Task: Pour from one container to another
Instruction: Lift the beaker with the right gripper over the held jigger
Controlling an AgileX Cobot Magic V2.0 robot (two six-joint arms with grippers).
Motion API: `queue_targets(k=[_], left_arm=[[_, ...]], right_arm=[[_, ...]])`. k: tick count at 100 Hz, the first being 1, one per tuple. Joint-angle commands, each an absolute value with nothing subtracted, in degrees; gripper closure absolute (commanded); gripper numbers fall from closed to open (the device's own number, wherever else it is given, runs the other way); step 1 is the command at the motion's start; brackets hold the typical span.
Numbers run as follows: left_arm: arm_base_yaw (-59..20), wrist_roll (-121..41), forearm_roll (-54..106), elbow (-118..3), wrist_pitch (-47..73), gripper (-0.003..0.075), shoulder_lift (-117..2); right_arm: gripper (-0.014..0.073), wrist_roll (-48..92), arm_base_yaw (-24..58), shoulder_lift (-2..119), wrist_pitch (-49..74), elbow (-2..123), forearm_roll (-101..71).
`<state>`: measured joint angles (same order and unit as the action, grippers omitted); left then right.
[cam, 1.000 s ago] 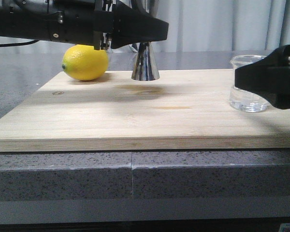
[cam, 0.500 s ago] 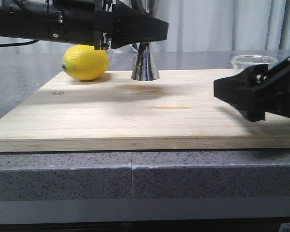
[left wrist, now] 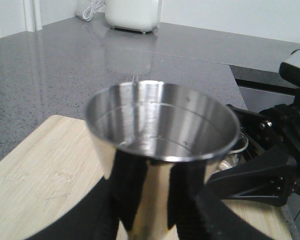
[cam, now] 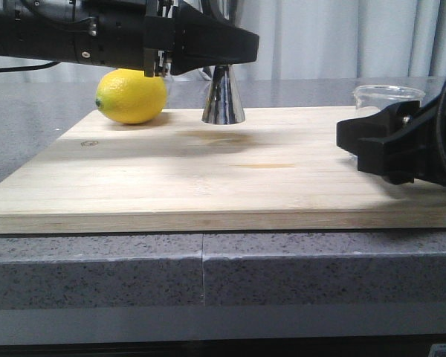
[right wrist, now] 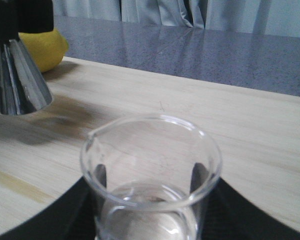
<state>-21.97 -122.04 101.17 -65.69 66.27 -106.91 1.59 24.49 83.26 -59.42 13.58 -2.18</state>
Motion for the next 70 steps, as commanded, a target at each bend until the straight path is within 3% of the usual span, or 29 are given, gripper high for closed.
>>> queue_targets(k=[1,39,70], left_arm=[[-22.4,-121.7,106.0,-67.3,72.6,0.0516,-103.4],[-22.4,-121.7,106.0,-67.3,72.6,0.0516,-103.4],[-22.4,-121.7,106.0,-67.3,72.6,0.0516,-103.4]], right_arm=[[0.0312,1.7,24.5,82.2,-64.4,14.8,-1.7],[0.0315,1.8,24.4,77.4,-63.3,15.2,-6.3],[0.0315,2.1,23.5,68.5,-34.9,29.3,-3.5]])
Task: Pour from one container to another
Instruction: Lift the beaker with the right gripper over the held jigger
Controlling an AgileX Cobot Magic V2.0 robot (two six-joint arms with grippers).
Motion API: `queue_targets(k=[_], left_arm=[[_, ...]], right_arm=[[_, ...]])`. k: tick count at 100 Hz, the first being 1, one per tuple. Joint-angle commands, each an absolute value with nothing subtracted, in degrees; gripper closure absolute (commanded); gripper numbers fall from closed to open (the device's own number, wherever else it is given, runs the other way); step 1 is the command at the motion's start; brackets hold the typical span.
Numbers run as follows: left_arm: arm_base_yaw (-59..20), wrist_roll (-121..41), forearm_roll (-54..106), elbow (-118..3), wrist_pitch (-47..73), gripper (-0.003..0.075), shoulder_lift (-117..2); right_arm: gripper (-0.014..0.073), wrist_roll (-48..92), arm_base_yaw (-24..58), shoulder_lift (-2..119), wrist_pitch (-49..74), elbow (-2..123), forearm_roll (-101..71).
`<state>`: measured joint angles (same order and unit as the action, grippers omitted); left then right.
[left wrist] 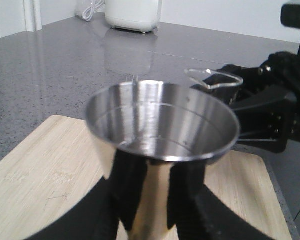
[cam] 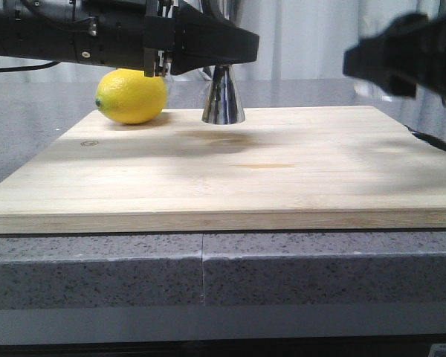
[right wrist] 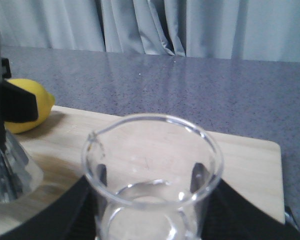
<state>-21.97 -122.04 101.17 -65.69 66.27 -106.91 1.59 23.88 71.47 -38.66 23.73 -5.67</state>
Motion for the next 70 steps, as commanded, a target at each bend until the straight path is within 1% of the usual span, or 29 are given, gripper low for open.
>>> queue_targets(k=[1,17,27,52,70], left_arm=[[-22.4,-121.7,106.0,-67.3,72.6,0.0516,-103.4],[-22.4,-121.7,106.0,-67.3,72.6,0.0515,-103.4],[-22.4,-121.7,106.0,-67.3,72.6,0.0516,-103.4],[-22.4,-121.7,106.0,-67.3,72.6,0.0516,-103.4],[-22.4,-121.7,106.0,-67.3,72.6,0.0516,-103.4]], right_arm=[[0.0315,2.1,23.5,68.3,-34.0,30.3,-3.3],[0.0315,2.1,23.5,67.8,-13.4,42.9,0.5],[0.0315,2.1,23.5,68.1,-4.1,50.3,3.1],[0.0315,2.1,26.4,70.1,9.2,61.4,12.4],[0.0315,2.2,29.3,73.1,14.5,67.1,19.6]])
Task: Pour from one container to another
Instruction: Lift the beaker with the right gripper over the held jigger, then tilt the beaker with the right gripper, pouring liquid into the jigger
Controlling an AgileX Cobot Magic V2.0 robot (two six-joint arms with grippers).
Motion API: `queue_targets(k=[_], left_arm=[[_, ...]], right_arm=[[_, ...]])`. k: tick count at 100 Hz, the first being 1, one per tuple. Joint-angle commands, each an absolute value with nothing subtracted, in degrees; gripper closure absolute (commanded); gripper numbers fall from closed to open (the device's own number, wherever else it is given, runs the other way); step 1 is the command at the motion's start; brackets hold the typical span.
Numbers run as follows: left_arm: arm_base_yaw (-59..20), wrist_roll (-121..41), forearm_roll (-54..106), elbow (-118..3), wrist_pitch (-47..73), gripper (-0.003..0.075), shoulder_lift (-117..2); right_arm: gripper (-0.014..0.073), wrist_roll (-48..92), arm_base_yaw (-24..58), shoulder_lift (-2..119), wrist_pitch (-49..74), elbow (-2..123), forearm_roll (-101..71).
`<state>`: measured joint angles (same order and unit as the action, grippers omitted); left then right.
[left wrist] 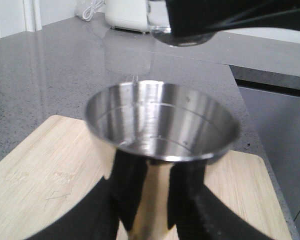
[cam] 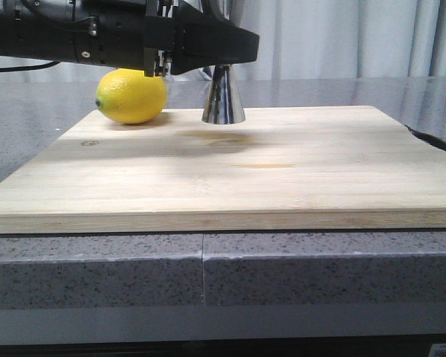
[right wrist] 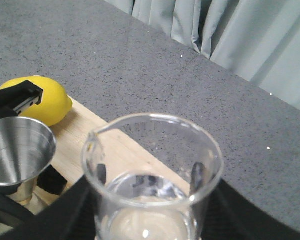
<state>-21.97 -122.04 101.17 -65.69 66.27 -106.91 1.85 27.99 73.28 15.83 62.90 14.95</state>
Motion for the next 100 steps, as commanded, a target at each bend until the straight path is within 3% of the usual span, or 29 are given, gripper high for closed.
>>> queue_targets(k=[1,44,100], left_arm=[[-22.4,-121.7,106.0,-67.3,72.6,0.0515,-103.4],[-22.4,-121.7,106.0,-67.3,72.6,0.0516,-103.4],[-22.4,-121.7,106.0,-67.3,72.6,0.0516,-103.4]], right_arm=[[0.0315,2.2,29.5,73.3,15.0,67.3,20.0],[0.0315,2.2,36.5,77.8,19.1,70.7,38.0],[0.0315,2.2,37.8,78.4,19.2,70.7,50.3]])
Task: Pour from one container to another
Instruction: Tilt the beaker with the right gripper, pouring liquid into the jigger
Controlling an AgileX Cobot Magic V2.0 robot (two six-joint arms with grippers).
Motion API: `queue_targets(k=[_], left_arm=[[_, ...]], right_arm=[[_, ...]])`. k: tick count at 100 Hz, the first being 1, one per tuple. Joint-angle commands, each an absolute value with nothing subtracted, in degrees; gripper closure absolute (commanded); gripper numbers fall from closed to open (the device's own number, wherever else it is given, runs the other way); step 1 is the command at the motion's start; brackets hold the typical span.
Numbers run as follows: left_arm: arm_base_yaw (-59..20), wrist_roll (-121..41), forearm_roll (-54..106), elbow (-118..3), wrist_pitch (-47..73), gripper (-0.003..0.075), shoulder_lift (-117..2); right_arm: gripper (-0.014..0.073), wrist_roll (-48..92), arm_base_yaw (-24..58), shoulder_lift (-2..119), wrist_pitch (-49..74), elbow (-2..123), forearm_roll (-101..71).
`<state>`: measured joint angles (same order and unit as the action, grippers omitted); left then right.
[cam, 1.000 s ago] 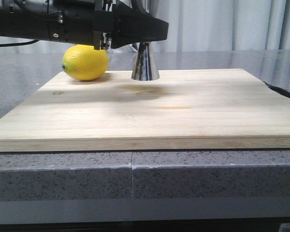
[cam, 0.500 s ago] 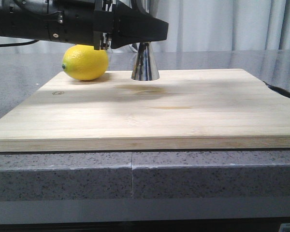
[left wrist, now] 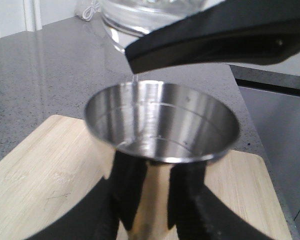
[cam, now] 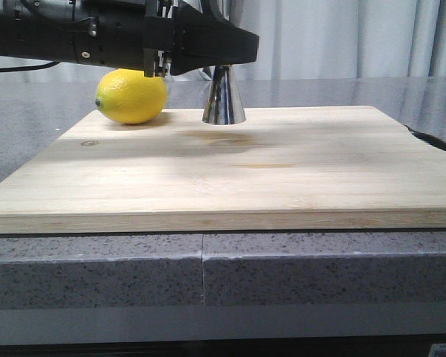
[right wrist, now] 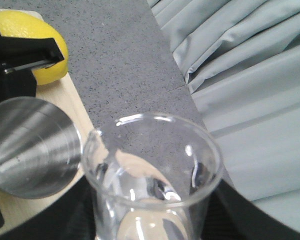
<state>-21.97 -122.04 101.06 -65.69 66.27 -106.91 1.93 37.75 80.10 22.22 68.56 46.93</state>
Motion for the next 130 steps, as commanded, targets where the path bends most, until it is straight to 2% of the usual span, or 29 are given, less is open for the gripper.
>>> queue_targets(k=[1,130], left_arm=[[-22.4,-121.7,106.0,-67.3,72.6,0.0516,-103.4],[-22.4,-121.7,106.0,-67.3,72.6,0.0516,-103.4]], right_arm=[[0.0315,2.2,37.8,78.4,19.2,70.7,50.5],[0.0315,2.2,38.0,78.4,15.5,70.7,64.8]])
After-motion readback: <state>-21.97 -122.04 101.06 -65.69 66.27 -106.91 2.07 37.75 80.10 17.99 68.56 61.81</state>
